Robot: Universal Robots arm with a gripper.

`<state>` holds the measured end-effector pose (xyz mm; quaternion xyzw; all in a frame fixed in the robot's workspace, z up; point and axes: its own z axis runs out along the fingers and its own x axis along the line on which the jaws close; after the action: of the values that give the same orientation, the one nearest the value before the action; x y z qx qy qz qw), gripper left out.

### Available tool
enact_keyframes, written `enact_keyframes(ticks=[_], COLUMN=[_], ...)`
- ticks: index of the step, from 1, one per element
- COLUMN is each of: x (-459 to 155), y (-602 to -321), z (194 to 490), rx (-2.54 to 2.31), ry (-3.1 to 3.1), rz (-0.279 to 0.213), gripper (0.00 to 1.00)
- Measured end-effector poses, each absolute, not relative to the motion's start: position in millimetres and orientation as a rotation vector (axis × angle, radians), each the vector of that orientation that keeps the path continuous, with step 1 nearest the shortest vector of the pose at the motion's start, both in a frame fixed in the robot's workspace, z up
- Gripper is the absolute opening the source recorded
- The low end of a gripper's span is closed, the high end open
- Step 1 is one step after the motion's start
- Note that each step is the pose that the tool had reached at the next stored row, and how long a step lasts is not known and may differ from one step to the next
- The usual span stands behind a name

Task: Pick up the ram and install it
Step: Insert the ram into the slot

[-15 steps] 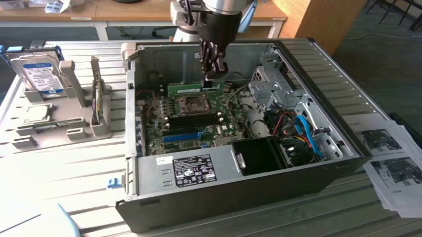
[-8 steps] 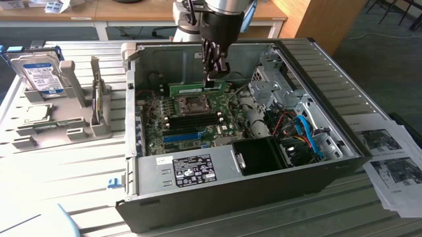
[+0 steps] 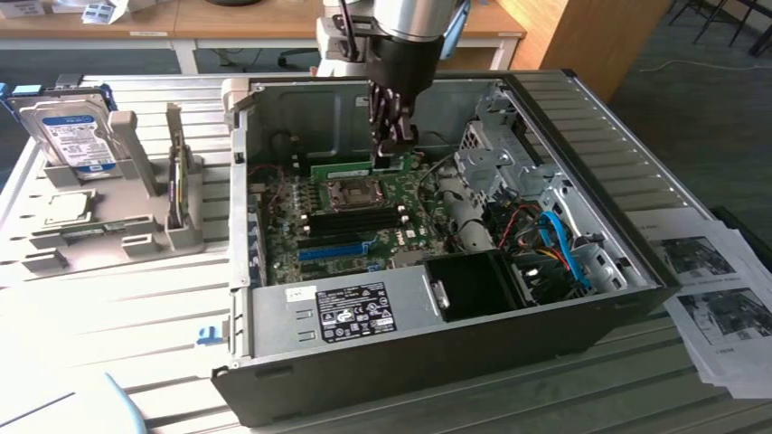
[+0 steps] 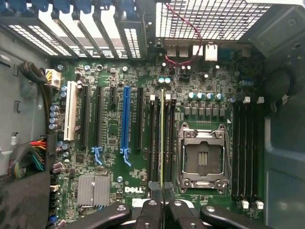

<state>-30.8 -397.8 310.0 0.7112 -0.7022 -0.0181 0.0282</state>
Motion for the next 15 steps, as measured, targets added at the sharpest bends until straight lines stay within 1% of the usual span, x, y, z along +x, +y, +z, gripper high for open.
enact_keyframes(ticks=[15], x=[-31], y=[-398], z=[289], rx=[2.198], ry=[-2.170], rz=[-0.059], gripper=[0.11])
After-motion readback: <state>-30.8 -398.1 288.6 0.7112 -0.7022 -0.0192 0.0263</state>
